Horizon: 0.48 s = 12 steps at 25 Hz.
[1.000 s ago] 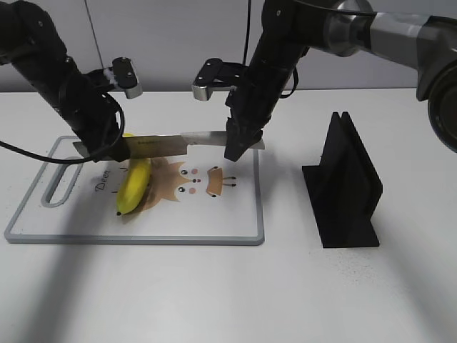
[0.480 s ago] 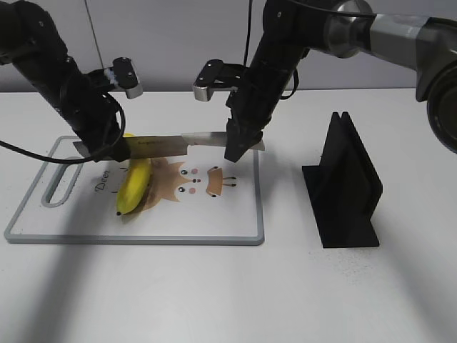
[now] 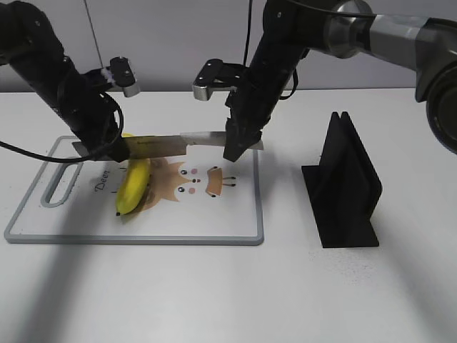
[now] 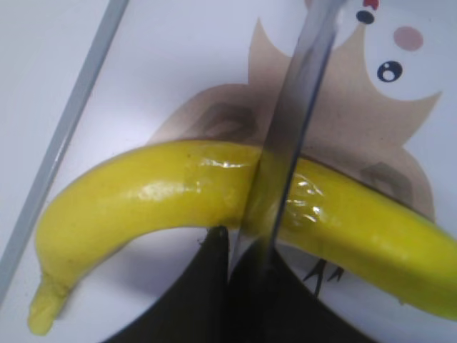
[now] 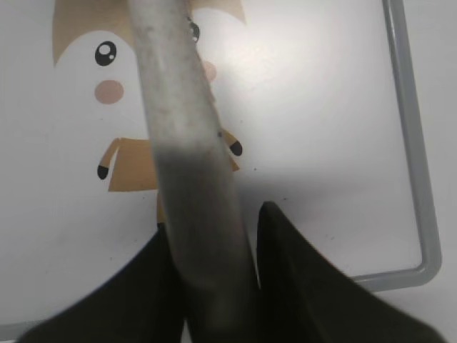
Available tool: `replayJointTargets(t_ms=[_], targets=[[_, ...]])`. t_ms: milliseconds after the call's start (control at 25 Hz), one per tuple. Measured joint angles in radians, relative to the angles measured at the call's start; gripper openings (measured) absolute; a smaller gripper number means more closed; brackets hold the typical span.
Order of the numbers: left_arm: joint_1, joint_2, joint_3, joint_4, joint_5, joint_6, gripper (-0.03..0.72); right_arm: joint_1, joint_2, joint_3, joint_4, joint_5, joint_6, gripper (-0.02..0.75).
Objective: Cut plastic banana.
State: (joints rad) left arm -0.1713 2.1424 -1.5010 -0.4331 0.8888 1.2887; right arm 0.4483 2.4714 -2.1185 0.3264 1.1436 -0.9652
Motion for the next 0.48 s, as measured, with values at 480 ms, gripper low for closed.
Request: replayJointTargets(t_ms=[480], targets=[[0.017,0.005,0.000,-0.038,0.009,0.006,0.047,0.000,0.000,-0.001,0.003,-0.013,0.000,0.245]])
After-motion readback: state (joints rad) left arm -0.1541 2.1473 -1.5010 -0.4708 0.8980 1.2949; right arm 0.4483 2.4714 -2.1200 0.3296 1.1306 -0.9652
